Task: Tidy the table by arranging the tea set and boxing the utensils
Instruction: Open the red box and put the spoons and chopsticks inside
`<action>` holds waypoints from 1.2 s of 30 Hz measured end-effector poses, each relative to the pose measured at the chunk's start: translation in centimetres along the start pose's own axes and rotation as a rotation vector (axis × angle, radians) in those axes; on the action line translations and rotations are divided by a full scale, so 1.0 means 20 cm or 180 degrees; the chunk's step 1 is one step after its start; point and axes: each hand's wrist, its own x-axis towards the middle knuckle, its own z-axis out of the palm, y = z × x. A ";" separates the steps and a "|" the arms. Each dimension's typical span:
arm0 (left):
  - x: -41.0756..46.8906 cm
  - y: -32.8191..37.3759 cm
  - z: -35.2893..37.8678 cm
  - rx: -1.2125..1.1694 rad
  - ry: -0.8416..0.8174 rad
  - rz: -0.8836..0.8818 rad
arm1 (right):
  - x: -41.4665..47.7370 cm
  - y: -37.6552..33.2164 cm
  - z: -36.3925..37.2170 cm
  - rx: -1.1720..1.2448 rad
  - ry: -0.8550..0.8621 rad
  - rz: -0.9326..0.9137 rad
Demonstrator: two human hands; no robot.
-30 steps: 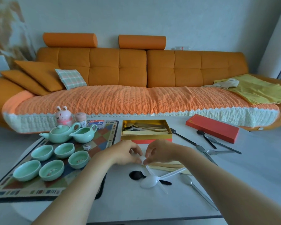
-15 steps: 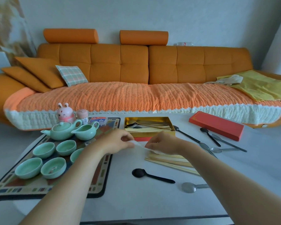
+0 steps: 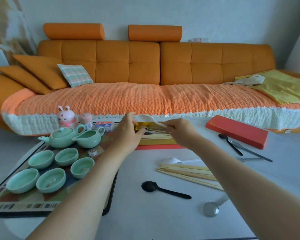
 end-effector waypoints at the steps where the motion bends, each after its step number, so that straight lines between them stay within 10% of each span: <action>1: 0.00 0.01 0.02 0.0124 0.0026 0.0168 | 0.03 0.02 0.00 -0.0125 0.0145 0.0009; 19: 0.04 -0.03 -0.01 0.0629 -0.1483 0.0223 | 0.21 0.08 0.10 -0.1565 -0.0069 0.0219; 29: 0.02 0.02 0.08 0.0963 -0.0775 0.0618 | 0.22 0.07 0.14 -0.1537 -0.0255 0.0153; 36: 0.07 0.01 0.17 0.1460 -0.1270 0.0385 | 0.14 0.06 0.06 -0.1199 -0.0695 -0.0092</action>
